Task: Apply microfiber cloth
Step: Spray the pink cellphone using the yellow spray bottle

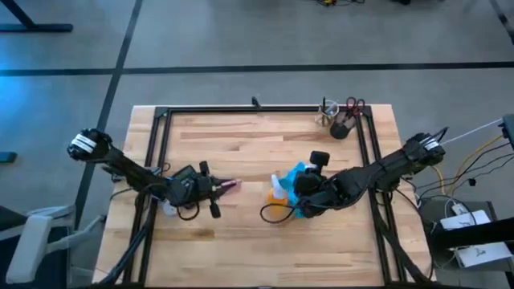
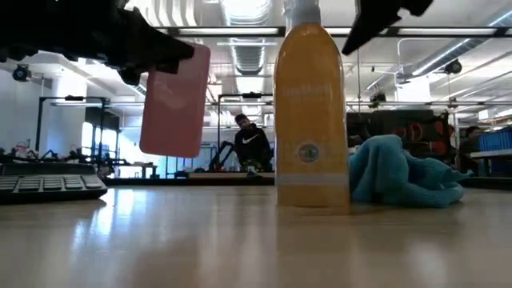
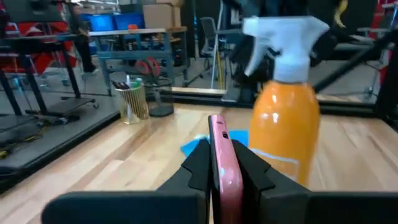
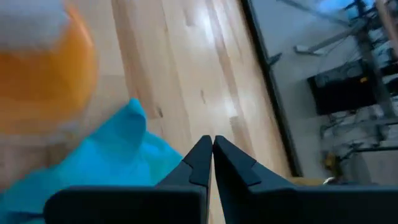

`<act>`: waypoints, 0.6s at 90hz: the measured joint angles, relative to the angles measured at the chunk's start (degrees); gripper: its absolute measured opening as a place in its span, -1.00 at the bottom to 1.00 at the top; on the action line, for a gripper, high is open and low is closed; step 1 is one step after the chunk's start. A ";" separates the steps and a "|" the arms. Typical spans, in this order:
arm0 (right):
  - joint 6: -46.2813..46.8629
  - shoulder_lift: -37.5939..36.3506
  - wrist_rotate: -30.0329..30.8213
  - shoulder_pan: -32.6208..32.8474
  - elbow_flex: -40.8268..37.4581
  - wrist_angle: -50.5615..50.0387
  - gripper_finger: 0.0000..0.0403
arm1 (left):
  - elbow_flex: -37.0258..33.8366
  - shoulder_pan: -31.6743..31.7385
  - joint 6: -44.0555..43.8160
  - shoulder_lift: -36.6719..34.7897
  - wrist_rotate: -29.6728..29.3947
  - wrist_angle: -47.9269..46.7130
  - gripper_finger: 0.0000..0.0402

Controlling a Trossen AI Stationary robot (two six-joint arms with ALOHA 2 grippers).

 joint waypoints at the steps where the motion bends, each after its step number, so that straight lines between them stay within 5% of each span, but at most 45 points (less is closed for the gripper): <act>1: -0.30 -0.61 -0.40 -0.18 -0.74 0.82 -1.00 | -0.09 0.13 0.02 -0.01 -0.06 -0.03 -0.93; 18: -5.95 -11.26 -7.82 -2.53 -13.83 16.74 -1.00 | -0.18 5.70 1.35 0.64 0.15 -0.08 -0.93; 29: -11.83 -17.84 -16.01 -4.58 -20.95 29.66 -1.00 | 0.38 11.90 2.62 0.56 5.82 0.08 -0.93; 54: -17.16 -22.28 -23.51 -8.64 -32.52 51.00 -0.92 | 2.90 23.49 2.97 0.64 17.61 0.12 -0.93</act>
